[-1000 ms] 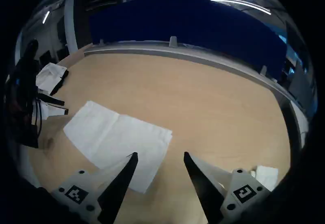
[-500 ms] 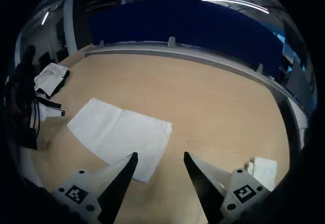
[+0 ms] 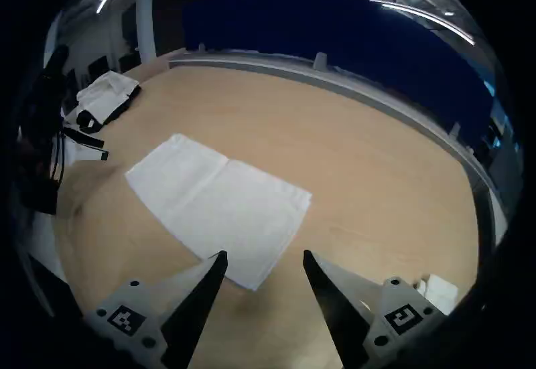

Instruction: Fold towel

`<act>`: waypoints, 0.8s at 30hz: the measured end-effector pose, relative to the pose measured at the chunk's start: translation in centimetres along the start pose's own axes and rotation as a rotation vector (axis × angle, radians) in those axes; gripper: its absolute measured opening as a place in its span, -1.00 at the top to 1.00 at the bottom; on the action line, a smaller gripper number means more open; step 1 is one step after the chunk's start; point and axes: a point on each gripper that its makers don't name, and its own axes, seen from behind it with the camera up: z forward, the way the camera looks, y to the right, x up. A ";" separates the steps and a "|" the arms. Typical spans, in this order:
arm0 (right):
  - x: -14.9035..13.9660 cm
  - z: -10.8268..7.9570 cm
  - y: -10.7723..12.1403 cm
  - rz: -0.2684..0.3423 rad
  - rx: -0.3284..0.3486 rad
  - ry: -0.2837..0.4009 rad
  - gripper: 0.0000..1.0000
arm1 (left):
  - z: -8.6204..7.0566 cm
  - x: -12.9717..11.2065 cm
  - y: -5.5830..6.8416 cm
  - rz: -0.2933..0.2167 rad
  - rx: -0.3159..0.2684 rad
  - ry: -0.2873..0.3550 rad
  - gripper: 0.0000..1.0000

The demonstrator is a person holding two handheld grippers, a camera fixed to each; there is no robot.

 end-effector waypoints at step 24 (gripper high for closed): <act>-3.6 1.4 -1.2 -0.133 0.072 -0.121 -0.22 | -4.3 -4.8 -2.0 -0.079 0.061 -0.007 -0.75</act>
